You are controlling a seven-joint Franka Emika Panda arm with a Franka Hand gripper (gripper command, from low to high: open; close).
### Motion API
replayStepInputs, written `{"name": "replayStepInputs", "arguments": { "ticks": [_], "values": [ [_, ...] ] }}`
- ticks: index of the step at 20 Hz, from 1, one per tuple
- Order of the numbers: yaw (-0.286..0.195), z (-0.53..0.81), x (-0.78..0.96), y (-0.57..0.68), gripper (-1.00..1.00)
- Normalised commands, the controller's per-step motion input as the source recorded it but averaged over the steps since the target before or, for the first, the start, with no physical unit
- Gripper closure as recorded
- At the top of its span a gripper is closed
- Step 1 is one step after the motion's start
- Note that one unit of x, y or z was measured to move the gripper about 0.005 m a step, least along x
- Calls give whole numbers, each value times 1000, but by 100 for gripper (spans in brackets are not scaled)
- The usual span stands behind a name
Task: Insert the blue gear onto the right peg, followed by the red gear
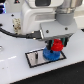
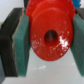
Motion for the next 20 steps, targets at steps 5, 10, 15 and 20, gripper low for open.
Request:
{"name": "replayStepInputs", "arguments": {
  "ticks": [5,10,15,20],
  "values": [
    [0,31,213,-70,100],
    [0,4,224,-95,100],
    [0,220,177,0,100],
    [0,118,106,-151,100]
  ]
}}
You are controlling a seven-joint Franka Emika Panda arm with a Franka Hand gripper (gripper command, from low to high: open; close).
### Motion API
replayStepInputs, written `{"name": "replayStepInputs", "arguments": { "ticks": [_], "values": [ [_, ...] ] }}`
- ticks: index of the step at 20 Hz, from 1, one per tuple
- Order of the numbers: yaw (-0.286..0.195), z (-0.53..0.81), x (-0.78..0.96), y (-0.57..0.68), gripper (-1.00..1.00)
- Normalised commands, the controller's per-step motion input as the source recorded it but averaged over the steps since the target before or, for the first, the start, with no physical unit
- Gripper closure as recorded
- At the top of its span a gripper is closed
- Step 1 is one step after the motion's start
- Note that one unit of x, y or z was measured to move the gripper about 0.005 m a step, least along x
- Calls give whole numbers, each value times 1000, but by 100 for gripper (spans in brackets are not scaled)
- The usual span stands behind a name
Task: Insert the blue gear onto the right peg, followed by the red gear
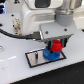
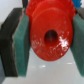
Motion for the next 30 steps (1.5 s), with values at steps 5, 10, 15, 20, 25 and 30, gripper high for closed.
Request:
{"name": "replayStepInputs", "arguments": {
  "ticks": [5,10,15,20,25,30],
  "values": [
    [0,275,303,-289,100],
    [0,121,245,-86,100],
    [0,-32,135,5,100],
    [0,-102,148,5,100],
    [0,-43,160,6,100],
    [0,122,118,4,100]
  ]
}}
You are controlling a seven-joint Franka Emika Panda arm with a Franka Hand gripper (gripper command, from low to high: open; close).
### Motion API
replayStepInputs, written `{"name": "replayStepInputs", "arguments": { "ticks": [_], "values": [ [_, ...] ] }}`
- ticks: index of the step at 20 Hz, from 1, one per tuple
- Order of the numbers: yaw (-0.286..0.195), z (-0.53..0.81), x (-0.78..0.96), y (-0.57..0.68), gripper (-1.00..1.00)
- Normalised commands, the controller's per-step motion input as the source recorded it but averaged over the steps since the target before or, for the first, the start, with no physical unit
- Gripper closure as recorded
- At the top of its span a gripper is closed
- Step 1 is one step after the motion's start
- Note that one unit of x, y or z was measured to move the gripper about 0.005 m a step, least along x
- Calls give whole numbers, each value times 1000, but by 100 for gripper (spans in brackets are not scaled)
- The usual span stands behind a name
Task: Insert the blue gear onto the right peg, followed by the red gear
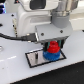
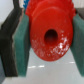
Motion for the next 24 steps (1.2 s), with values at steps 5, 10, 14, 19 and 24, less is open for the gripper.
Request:
{"name": "replayStepInputs", "arguments": {
  "ticks": [5,10,14,19,24],
  "values": [
    [0,170,39,14,100],
    [0,127,107,13,100],
    [0,-67,150,-49,100],
    [0,-146,142,-86,100],
    [0,-216,141,-96,100]
  ]
}}
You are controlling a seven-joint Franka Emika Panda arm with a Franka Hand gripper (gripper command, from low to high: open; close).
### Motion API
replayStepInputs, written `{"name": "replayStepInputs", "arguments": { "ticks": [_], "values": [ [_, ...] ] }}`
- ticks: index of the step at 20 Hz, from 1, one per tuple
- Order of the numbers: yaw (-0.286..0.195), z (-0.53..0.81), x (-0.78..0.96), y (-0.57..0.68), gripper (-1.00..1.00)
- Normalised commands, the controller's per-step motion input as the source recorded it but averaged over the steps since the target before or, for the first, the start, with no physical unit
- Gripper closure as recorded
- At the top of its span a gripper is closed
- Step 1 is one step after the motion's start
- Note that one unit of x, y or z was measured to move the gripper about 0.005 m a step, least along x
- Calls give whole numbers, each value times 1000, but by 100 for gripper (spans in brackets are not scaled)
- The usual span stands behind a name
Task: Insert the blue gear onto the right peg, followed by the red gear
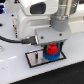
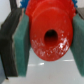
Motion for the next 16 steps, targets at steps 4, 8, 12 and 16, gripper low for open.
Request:
{"name": "replayStepInputs", "arguments": {
  "ticks": [4,8,12,16],
  "values": [
    [0,-168,161,-10,100],
    [0,47,109,13,-100],
    [0,314,46,70,100],
    [0,654,5,78,-100]
  ]
}}
